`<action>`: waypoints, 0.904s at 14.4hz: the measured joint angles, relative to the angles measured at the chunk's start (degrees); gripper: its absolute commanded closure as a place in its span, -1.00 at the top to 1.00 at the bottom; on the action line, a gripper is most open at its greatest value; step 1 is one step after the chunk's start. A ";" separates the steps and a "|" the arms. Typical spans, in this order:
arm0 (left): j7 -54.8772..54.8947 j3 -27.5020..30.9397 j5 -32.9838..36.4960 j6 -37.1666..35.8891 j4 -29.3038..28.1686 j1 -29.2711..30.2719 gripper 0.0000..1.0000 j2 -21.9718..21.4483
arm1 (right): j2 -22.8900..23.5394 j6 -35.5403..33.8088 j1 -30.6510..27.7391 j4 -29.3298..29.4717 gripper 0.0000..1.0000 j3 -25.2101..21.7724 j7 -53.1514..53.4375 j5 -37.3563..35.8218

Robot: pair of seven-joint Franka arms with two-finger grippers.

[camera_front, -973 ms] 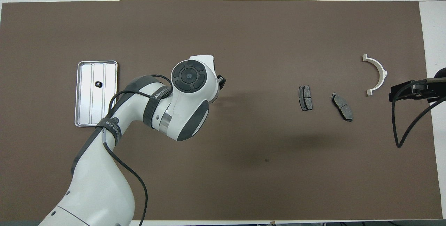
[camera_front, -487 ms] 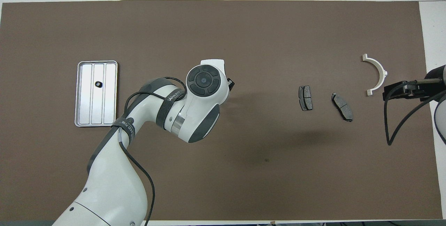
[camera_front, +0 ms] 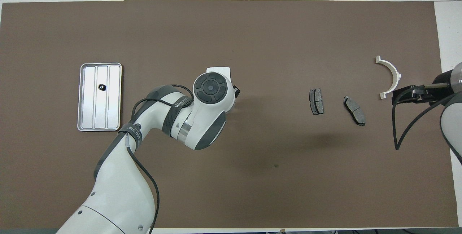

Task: Place bearing gear from tray to pile
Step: 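Carry the gear with the left gripper toward the table center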

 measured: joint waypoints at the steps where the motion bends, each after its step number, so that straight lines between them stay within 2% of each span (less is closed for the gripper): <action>1: 0.00 0.00 0.00 0.33 -0.25 0.00 -0.80 0.00 | 0.00 0.17 0.00 -0.09 1.00 0.01 0.00 0.00; 5: -0.03 0.03 0.00 1.26 -1.11 0.00 -0.64 0.00 | 0.15 2.43 0.18 -0.73 1.00 0.08 0.00 0.01; 6: -0.04 0.03 0.00 1.39 -1.22 0.00 -0.42 0.00 | 0.33 3.09 0.29 -0.82 1.00 0.09 0.00 0.01; 8: -0.04 0.04 0.00 1.47 -1.32 0.00 0.50 0.00 | 0.87 4.23 0.47 -0.92 1.00 0.10 0.00 0.02; 9: -0.04 0.05 0.00 1.48 -1.33 0.00 0.85 0.00 | 1.25 4.58 0.51 -0.98 1.00 0.10 0.00 0.02; 10: -0.04 0.07 0.00 1.48 -1.33 0.00 0.95 0.00 | 1.68 5.13 0.52 -1.06 1.00 0.10 0.00 0.02; 13: -0.04 0.47 0.39 -0.27 -1.17 0.00 0.87 -0.02 | 2.60 6.14 0.54 -1.23 1.00 0.10 0.00 0.23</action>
